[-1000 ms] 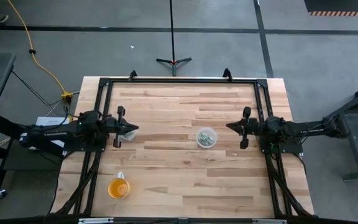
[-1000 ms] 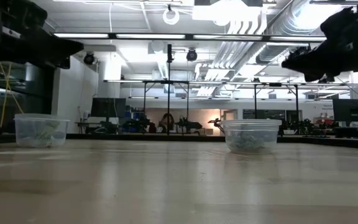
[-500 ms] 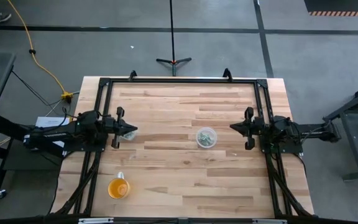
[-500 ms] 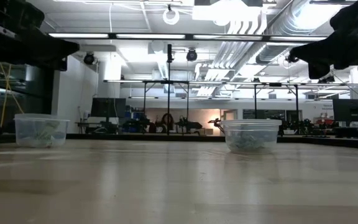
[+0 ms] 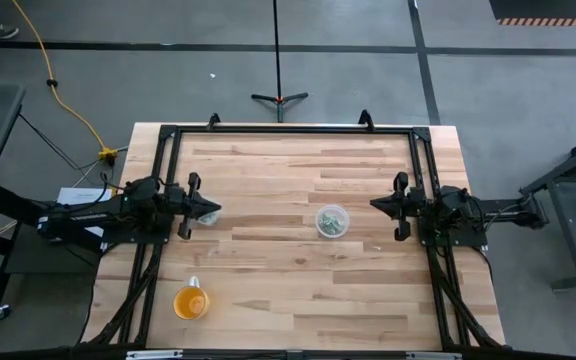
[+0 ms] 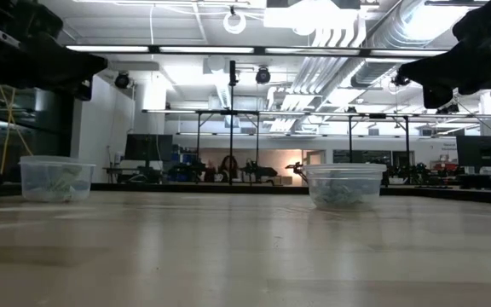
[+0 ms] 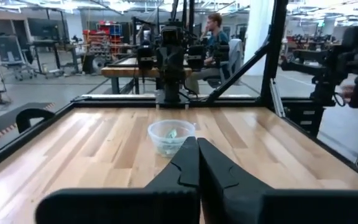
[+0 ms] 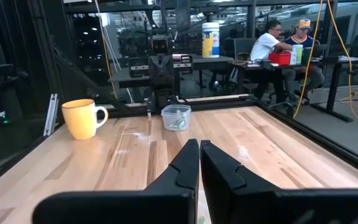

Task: Pick and place items into bin
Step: Return to Home Position

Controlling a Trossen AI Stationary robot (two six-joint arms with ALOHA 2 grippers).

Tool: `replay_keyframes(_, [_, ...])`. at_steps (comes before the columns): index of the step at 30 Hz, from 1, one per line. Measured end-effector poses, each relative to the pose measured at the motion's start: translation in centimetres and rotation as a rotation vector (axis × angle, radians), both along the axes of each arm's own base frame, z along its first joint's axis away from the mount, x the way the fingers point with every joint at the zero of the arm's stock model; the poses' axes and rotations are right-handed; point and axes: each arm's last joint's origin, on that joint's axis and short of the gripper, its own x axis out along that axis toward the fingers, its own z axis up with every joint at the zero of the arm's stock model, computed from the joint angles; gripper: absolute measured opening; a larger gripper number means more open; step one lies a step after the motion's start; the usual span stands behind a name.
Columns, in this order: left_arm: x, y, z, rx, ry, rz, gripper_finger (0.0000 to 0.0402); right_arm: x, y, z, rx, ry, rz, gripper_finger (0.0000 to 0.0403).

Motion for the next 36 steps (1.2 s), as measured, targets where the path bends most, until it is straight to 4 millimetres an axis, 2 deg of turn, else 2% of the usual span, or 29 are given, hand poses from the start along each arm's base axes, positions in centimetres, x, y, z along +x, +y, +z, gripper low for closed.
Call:
replay_keyframes(4, [0.00, 0.07, -0.05, -0.003, 0.005, 0.024, 0.0033, 0.00, 0.00, -0.04, -0.002, 0.004, 0.000, 0.0003])
replay_keyframes(11, [0.01, 0.09, -0.05, -0.003, 0.005, 0.030, 0.0097, 0.00, 0.00, -0.05, -0.003, 0.005, 0.000, 0.0006])
replay_keyframes(17, [0.01, 0.09, -0.07, -0.003, 0.006, 0.031, 0.0128, 0.00, 0.00, -0.06, -0.003, 0.006, 0.000, 0.0004])
replay_keyframes(36, [0.01, 0.10, -0.07, -0.004, 0.006, 0.035, 0.0131, 0.00, 0.00, -0.06, -0.003, 0.007, -0.002, 0.0002])
